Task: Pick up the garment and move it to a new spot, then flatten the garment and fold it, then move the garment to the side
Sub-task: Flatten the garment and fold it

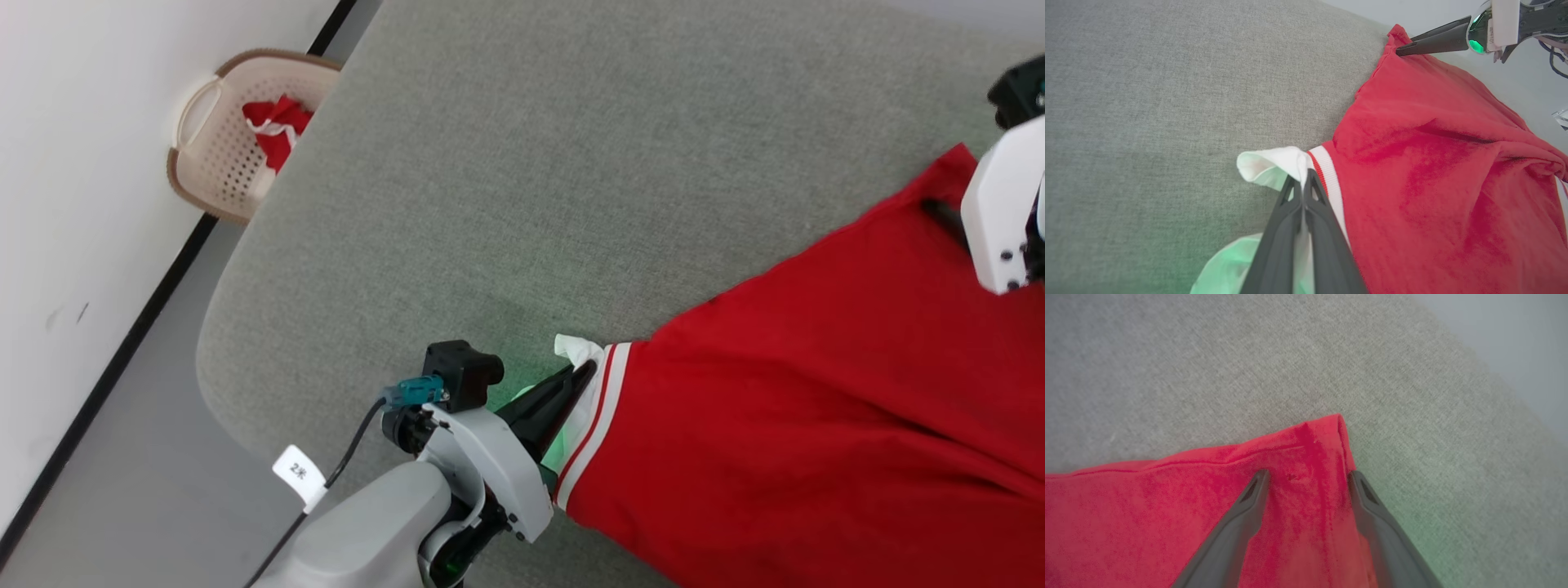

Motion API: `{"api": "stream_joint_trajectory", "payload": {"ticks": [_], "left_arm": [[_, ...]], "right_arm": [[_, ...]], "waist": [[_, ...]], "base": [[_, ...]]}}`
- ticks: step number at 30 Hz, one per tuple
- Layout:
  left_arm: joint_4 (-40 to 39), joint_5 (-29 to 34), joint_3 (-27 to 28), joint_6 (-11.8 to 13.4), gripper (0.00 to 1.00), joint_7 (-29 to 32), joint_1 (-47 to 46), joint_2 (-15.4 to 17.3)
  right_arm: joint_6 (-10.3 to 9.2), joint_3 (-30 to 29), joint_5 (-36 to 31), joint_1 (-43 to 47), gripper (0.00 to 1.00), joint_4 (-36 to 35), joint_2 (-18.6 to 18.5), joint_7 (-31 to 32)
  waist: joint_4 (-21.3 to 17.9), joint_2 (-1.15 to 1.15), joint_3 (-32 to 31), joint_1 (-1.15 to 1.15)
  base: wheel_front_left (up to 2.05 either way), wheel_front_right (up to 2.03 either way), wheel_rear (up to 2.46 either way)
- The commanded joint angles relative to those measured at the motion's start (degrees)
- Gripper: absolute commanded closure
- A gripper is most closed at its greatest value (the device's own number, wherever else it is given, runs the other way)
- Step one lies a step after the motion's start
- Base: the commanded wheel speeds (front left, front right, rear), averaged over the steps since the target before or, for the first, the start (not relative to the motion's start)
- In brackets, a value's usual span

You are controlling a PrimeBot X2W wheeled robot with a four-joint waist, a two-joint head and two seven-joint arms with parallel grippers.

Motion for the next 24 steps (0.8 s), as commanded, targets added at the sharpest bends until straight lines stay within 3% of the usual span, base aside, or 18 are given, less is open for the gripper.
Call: {"api": "stream_joint_trajectory", "payload": {"ticks": [1, 6, 7, 8, 9, 17, 24], "left_arm": [[0.15, 0.45, 0.34, -0.26, 1.0, -0.28, -0.35, -0.39], [0.41, 0.63, 0.92, -0.45, 1.0, -0.43, 0.06, -0.65], [0.46, 0.69, 1.06, -0.47, 1.0, -0.46, 0.12, -0.68], [0.54, 0.71, 1.15, -0.48, 1.0, -0.47, 0.23, -0.67], [0.61, 0.76, 1.24, -0.38, 1.0, -0.47, 0.33, -0.66], [0.75, 0.43, 1.09, -0.44, 1.0, -0.46, -0.17, -0.3], [-2.6, -4.7, -1.34, -0.45, 1.0, 4.84, -4.99, 2.99]], "right_arm": [[-0.05, 2.2, 1.01, -1.14, 0.0, 2.09, 0.63, 0.04], [-0.05, 7.9, 4.22, -2.88, 0.0, 6.98, 1.61, 3.77], [-0.05, 8.97, 5.36, -2.89, 0.36, 7.95, 1.76, 5.59], [-0.04, 10.01, 6.29, -2.85, 0.89, 8.87, 1.77, 7.72], [-0.03, 10.95, 6.84, -2.97, 1.0, 9.64, 1.67, 9.77], [-0.06, 13.2, 10.31, -6.21, 1.0, 12.12, 0.98, 12.03], [-0.07, 12.28, 13.38, -8.61, 1.0, 11.58, 0.48, 7.54]], "waist": [[0.77, 0.0, 1.41, 0.0], [0.88, 0.0, 2.16, 0.0], [0.86, 0.0, 2.23, 0.0], [0.83, 0.0, 2.22, 0.0], [0.79, 0.0, 2.18, 0.0], [0.58, 0.0, 1.52, 0.0], [0.02, 0.0, -2.12, 0.0]], "base": [[0.0, 0.0, 0.0], [0.0, 0.0, 0.0], [0.0, 0.0, 0.0], [0.0, 0.0, 0.0], [0.0, 0.0, 0.0], [0.0, 0.0, 0.0], [0.0, 0.0, 0.0]]}}
